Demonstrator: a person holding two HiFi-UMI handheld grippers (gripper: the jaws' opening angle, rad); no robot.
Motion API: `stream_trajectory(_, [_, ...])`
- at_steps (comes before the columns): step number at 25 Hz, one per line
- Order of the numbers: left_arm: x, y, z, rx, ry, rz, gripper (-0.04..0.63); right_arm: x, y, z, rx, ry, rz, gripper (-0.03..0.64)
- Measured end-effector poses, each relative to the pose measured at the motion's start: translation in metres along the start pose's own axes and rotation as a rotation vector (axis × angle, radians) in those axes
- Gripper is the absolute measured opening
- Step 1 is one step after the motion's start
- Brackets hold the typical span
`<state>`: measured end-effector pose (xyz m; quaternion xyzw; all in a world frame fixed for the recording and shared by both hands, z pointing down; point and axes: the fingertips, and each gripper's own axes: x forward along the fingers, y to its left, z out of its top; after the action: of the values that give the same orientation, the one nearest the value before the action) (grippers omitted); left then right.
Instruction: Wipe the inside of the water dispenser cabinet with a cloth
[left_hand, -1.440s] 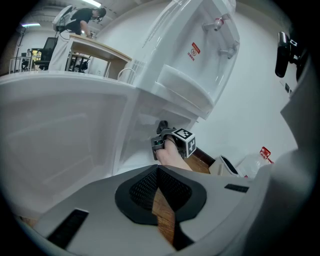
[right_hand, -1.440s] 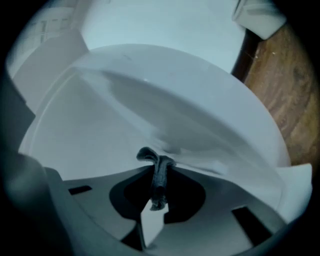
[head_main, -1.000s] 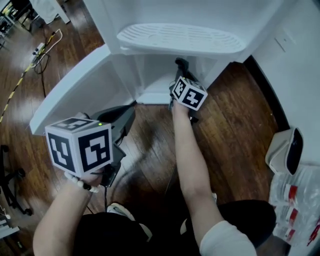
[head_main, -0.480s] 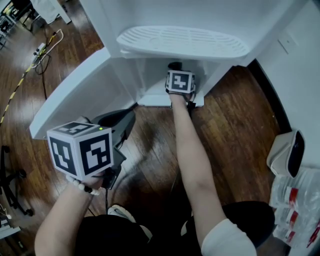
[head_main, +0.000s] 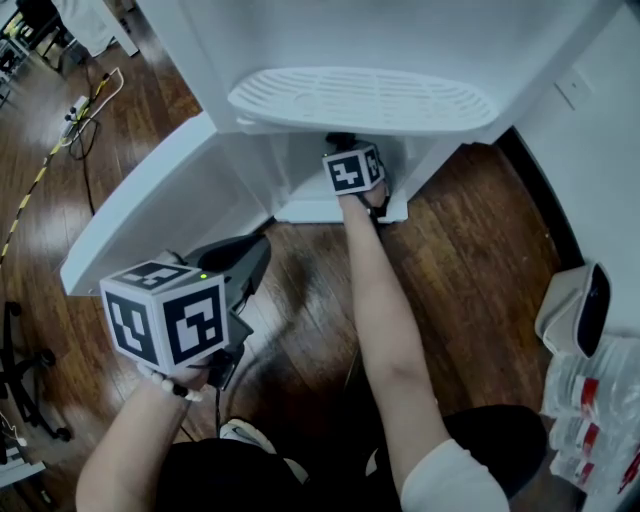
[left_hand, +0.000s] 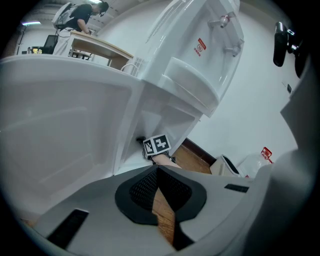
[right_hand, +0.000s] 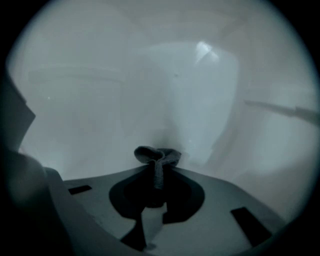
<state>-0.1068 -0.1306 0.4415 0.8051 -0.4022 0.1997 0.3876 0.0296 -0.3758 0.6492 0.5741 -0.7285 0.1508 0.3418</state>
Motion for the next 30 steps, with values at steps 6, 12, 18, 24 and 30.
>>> stream_trajectory(6, [-0.002,0.007,0.001,-0.015,-0.005,0.008,-0.002,0.008,0.062,0.026,-0.053,-0.019,0.147,0.043])
stream_trajectory(12, [-0.007,0.01,0.0,-0.026,-0.011,0.013,-0.002,0.005,0.094,0.031,-0.063,-0.044,0.253,0.044])
stream_trajectory(18, [-0.005,0.003,0.0,-0.013,-0.008,0.006,-0.002,0.005,0.105,0.034,-0.108,-0.08,0.32,0.046])
stream_trajectory(24, [-0.009,0.006,0.0,-0.021,-0.014,0.02,-0.003,0.006,0.104,0.031,-0.144,-0.088,0.311,0.041])
stream_trajectory(30, [-0.014,-0.002,0.003,-0.006,-0.023,0.015,-0.002,0.006,0.069,0.026,0.02,-0.043,0.157,0.041])
